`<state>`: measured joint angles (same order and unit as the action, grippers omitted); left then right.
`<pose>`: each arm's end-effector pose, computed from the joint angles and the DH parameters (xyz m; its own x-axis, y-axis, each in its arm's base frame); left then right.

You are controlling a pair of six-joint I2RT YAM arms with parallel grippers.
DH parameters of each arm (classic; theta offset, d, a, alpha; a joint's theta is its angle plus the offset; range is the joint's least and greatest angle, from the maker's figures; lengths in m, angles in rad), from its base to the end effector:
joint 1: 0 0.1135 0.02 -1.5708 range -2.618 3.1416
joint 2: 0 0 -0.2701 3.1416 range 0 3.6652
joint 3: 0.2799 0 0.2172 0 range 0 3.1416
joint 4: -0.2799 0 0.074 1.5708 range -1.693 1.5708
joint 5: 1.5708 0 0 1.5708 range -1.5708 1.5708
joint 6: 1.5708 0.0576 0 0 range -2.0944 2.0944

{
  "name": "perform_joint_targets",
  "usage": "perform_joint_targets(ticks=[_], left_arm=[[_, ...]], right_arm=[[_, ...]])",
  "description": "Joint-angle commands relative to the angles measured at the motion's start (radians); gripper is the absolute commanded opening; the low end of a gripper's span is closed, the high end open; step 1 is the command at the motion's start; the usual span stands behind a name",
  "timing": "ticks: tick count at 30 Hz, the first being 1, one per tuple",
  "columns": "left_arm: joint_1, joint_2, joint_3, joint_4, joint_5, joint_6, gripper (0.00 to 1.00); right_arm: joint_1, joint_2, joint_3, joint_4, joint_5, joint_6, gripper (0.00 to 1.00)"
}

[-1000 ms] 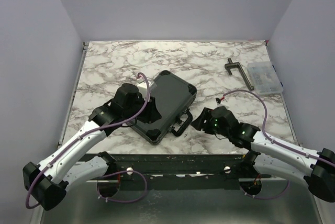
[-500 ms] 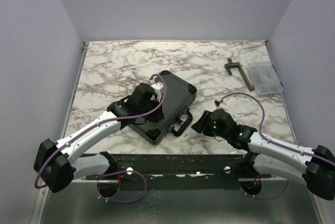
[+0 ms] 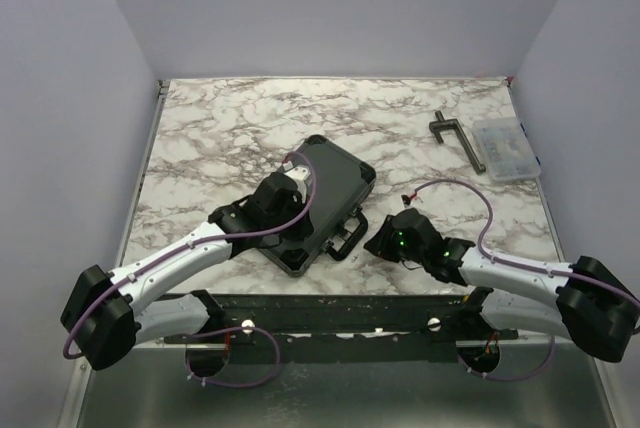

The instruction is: Pack up texas hold em set

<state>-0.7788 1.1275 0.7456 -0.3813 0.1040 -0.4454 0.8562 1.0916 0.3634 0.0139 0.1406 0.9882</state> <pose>0.1489 -0.1553 0.2446 -0.7680 0.1559 -0.6212 0.4667 0.8005 -0.3761 0.1307 0.1384 0.1732 -0.8028 0.3364 -0.4924 -0.0148 0.8142 0.5804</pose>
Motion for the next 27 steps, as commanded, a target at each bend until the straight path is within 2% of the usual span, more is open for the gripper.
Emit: perform_joint_targets(ticks=[1, 13, 27], left_arm=[[-0.035, 0.002, -0.078, -0.038, -0.051, -0.066, 0.0], [-0.074, -0.008, -0.138, -0.02, -0.061, -0.122, 0.0], [-0.102, -0.02, -0.19, 0.014, -0.06, -0.165, 0.0]], right_arm=[[0.003, 0.058, -0.009, 0.088, -0.001, 0.013, 0.23], [0.004, 0.18, 0.01, 0.188, -0.005, 0.02, 0.01], [0.003, 0.273, 0.056, 0.255, -0.044, 0.025, 0.01]])
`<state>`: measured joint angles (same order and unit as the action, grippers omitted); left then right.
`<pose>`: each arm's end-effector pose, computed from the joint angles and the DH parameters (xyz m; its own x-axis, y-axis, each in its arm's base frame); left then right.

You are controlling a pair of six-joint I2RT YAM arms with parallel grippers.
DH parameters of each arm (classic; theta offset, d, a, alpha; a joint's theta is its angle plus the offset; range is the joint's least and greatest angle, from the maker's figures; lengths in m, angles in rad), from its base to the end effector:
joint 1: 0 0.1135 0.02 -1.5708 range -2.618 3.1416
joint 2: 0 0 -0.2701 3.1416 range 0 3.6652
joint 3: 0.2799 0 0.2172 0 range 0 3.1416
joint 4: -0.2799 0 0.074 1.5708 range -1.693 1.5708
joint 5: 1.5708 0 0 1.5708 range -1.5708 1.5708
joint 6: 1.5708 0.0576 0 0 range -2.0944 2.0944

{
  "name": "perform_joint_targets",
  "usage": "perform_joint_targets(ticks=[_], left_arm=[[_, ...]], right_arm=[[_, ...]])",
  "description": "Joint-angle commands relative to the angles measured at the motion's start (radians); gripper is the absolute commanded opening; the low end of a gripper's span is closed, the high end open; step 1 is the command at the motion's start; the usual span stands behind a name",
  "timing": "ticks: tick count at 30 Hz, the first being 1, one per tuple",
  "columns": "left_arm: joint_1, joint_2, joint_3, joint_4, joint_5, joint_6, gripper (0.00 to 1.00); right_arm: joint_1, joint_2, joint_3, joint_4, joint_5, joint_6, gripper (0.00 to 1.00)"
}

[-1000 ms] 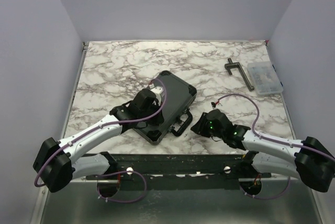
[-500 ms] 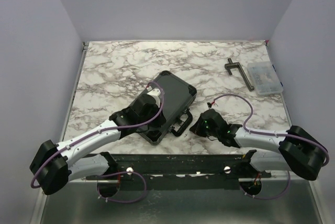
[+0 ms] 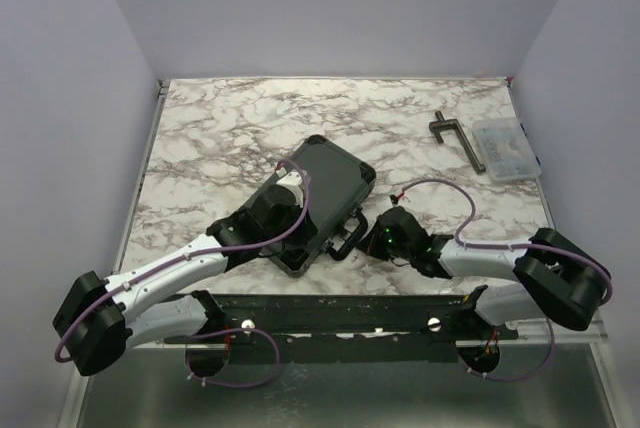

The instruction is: Pack up texas hold em set

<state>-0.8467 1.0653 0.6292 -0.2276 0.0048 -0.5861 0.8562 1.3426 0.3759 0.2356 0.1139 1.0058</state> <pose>0.1372 -0.1556 0.2350 -0.7557 0.0196 -0.6546 0.4004 0.8048 -0.4382 0.1521 0.1653 0.1513 -0.8213 0.3338 -0.4627 -0.0026 0.8088 0.5881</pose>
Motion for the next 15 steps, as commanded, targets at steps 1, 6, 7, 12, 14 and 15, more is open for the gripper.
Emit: perform_joint_targets(ticks=[1, 6, 7, 12, 14, 15], left_arm=[[-0.037, 0.044, -0.076, -0.138, 0.039, -0.026, 0.0], [-0.046, 0.047, -0.081, -0.129, 0.04, -0.035, 0.0], [-0.048, 0.05, -0.081, -0.126, 0.04, -0.037, 0.0], [-0.058, 0.061, -0.083, -0.116, 0.038, -0.044, 0.0], [-0.064, 0.064, -0.085, -0.113, 0.038, -0.046, 0.0], [-0.065, 0.065, -0.085, -0.112, 0.037, -0.047, 0.0]], right_arm=[[0.003, 0.025, 0.053, 0.031, -0.018, 0.006, 0.01], [0.003, 0.025, 0.09, 0.016, -0.022, -0.003, 0.01], [0.003, 0.026, 0.097, 0.013, -0.023, -0.005, 0.01], [0.004, 0.028, 0.134, -0.019, -0.026, -0.021, 0.01], [0.003, 0.022, 0.14, -0.028, -0.027, -0.021, 0.0], [0.003, 0.019, 0.143, -0.032, -0.026, -0.025, 0.01]])
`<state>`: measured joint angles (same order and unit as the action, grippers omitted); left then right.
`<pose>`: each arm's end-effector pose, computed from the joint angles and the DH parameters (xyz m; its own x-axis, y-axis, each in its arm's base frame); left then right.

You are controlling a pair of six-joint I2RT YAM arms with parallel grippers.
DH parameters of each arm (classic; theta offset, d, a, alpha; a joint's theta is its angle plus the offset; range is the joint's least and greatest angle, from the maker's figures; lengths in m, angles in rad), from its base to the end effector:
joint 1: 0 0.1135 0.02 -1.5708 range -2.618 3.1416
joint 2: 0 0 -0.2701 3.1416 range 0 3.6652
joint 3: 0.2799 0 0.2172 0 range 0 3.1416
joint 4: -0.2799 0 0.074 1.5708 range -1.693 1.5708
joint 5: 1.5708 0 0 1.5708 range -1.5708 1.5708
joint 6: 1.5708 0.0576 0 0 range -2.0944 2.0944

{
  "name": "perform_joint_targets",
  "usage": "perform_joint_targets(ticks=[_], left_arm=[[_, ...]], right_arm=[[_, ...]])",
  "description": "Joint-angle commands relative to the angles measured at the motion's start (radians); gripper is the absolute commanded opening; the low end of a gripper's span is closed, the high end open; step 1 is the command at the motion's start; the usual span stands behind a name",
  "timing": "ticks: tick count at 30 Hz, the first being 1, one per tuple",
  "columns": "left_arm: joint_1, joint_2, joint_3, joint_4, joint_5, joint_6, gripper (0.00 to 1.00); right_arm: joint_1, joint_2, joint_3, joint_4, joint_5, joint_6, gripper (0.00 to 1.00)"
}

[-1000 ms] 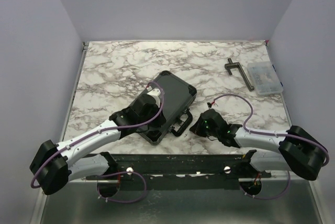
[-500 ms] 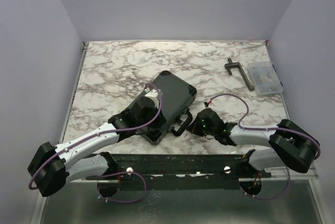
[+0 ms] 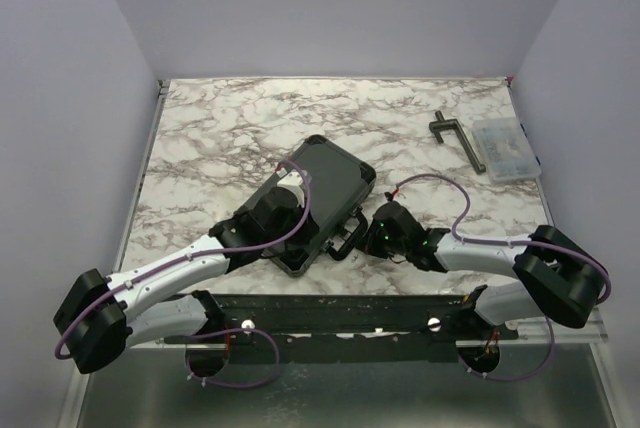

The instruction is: Pack up texas hold em set

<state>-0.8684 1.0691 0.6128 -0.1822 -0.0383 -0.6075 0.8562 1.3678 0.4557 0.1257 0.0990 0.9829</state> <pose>0.1371 -0.1585 0.2338 -0.7402 -0.0084 -0.6723 0.3902 0.8090 -0.4396 0.1573 0.1727 0.1568 -0.8446 0.2900 -0.4500 -0.0055 0.8358 0.5490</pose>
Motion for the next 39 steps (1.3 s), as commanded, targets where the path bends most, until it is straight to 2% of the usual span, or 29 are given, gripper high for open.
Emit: perform_joint_targets(ticks=[1, 11, 39], left_arm=[[-0.043, 0.063, -0.069, -0.158, 0.08, -0.026, 0.0], [-0.052, 0.07, -0.067, -0.149, 0.077, -0.032, 0.0], [-0.067, 0.077, -0.091, -0.132, 0.075, -0.043, 0.0]], right_arm=[[0.003, -0.009, 0.068, 0.074, -0.017, -0.005, 0.01], [0.003, -0.032, 0.105, 0.038, -0.022, -0.023, 0.01], [0.003, 0.036, 0.199, 0.072, -0.037, -0.025, 0.01]])
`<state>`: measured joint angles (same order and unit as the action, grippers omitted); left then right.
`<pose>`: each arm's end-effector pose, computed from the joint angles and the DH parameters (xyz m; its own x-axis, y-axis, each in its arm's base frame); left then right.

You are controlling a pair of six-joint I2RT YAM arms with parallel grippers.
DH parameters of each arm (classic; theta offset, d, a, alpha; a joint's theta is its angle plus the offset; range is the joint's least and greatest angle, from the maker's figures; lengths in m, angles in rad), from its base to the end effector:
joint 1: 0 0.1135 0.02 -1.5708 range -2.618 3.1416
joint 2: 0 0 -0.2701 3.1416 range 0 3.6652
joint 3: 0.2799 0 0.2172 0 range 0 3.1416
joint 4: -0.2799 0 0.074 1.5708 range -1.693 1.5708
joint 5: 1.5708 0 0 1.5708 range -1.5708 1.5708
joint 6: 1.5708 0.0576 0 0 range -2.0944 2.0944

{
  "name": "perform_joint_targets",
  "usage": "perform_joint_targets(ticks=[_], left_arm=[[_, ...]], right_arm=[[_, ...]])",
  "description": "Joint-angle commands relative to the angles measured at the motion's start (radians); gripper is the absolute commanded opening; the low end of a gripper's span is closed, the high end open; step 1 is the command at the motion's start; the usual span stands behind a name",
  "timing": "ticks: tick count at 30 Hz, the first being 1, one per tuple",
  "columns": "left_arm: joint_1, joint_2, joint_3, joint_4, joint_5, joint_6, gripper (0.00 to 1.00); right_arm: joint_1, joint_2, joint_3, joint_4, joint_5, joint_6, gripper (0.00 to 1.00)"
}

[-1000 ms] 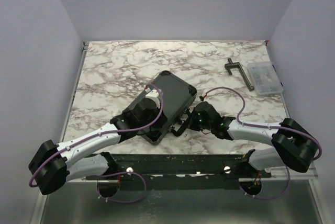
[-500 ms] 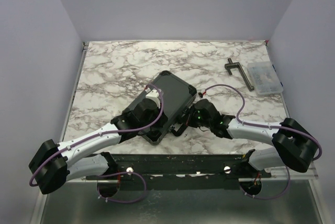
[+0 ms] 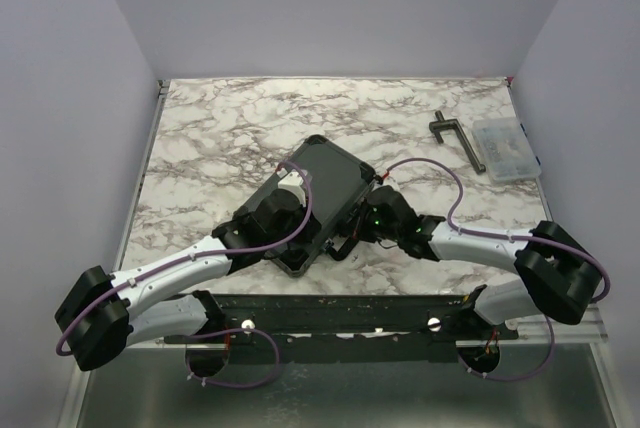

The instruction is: Pack up texas hold em set

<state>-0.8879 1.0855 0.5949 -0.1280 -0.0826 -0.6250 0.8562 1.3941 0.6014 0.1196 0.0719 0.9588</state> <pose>0.1384 -0.1626 0.2308 -0.7243 -0.0336 -0.6887 0.3785 0.8155 -0.4379 0.1765 0.1971 0.1909 -0.8212 0.2992 -0.4859 -0.0773 0.7853 0.6143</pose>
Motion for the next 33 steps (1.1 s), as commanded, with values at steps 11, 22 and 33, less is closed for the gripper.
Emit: perform_joint_targets(ticks=[11, 22, 33], left_arm=[[-0.051, 0.084, -0.071, -0.176, 0.121, -0.021, 0.0], [-0.055, 0.102, -0.072, -0.169, 0.123, -0.019, 0.0], [-0.058, 0.09, -0.066, -0.166, 0.132, -0.019, 0.0]], right_arm=[[0.004, -0.001, 0.095, 0.084, -0.046, 0.005, 0.01], [0.003, 0.0, 0.122, 0.087, -0.063, 0.006, 0.01], [0.003, -0.011, 0.065, 0.076, -0.036, -0.001, 0.01]])
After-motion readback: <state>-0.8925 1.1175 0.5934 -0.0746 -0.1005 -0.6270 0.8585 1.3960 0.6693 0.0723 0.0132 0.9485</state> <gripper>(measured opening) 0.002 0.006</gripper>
